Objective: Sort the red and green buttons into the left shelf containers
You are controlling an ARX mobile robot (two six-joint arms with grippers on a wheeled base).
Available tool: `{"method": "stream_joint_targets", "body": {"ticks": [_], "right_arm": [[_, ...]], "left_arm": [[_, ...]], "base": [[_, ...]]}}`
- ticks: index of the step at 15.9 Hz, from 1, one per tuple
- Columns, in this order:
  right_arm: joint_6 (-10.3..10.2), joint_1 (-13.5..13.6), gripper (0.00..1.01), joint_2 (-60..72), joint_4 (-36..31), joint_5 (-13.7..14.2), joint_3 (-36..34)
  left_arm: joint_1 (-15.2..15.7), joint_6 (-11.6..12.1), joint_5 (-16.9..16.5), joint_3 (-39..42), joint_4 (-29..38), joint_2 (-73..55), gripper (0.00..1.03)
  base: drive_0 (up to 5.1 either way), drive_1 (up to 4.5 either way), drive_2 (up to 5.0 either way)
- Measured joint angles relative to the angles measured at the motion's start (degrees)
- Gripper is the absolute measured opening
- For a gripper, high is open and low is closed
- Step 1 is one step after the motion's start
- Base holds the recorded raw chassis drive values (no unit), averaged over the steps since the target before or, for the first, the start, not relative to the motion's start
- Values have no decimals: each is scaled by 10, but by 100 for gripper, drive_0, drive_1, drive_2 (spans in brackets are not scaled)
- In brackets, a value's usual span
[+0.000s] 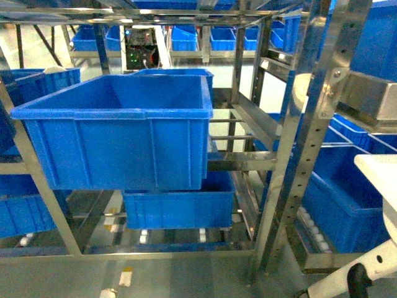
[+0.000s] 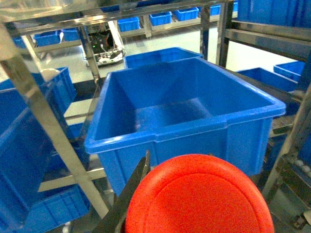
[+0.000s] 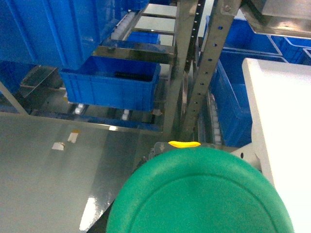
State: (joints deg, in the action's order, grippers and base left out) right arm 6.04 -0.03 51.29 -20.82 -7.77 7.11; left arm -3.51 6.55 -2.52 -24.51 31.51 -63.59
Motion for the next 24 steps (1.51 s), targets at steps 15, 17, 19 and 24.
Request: {"method": "stream_joint_targets", "body": {"ticks": [15, 17, 19, 24], "right_arm": [[0, 0, 27, 0, 0, -1, 0], [0, 0, 27, -4, -1, -1, 0], [0, 0, 27, -3, 1, 0, 0], [0, 0, 27, -3, 0, 0, 0]], "left_arm": [[0, 0, 0, 0, 0, 0, 26], [0, 0, 0, 1, 2, 3, 26], [0, 0, 2, 1, -2, 2, 26], [0, 0, 2, 1, 2, 2, 26]], "base": [[-235, 163, 163], [0, 0, 0], [0, 0, 0], [0, 0, 0]]}}
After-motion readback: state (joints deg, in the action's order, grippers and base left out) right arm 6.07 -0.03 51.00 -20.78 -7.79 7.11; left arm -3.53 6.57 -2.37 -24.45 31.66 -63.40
